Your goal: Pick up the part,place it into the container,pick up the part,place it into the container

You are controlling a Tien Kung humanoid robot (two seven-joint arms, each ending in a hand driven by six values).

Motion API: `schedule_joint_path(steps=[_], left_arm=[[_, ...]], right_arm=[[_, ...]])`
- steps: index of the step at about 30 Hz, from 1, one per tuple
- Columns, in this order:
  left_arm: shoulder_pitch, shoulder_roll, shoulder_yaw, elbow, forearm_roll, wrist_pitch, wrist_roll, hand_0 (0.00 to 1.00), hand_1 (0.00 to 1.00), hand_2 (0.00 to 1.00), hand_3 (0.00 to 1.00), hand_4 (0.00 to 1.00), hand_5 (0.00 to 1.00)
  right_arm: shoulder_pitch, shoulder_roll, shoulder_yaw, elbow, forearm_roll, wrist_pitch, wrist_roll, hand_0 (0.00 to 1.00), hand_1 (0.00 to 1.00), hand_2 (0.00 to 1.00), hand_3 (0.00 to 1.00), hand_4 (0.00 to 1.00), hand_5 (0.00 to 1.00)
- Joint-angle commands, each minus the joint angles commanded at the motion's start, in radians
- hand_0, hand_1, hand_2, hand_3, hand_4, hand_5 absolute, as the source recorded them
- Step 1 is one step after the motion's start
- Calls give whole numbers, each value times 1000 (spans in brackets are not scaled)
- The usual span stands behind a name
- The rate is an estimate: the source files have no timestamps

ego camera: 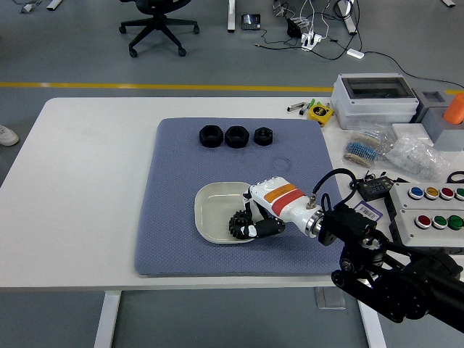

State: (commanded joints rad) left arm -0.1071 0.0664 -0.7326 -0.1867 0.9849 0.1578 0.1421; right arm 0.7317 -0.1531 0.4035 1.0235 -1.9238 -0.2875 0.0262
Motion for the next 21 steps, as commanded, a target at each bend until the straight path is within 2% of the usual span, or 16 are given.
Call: schedule_joint_path(steps=[9,21], left_arm=[[0,1,4,0,-8,1,-1,745,700,661,582,643,608],[2,1,1,0,-2,0,-1,745,700,662,582,643,610]], right_arm=[[1,-2,13,0,1,7,3,67,73,186,370,824,492],[-1,-13,22,13,12,52,33,80,77,192,381,855,496]])
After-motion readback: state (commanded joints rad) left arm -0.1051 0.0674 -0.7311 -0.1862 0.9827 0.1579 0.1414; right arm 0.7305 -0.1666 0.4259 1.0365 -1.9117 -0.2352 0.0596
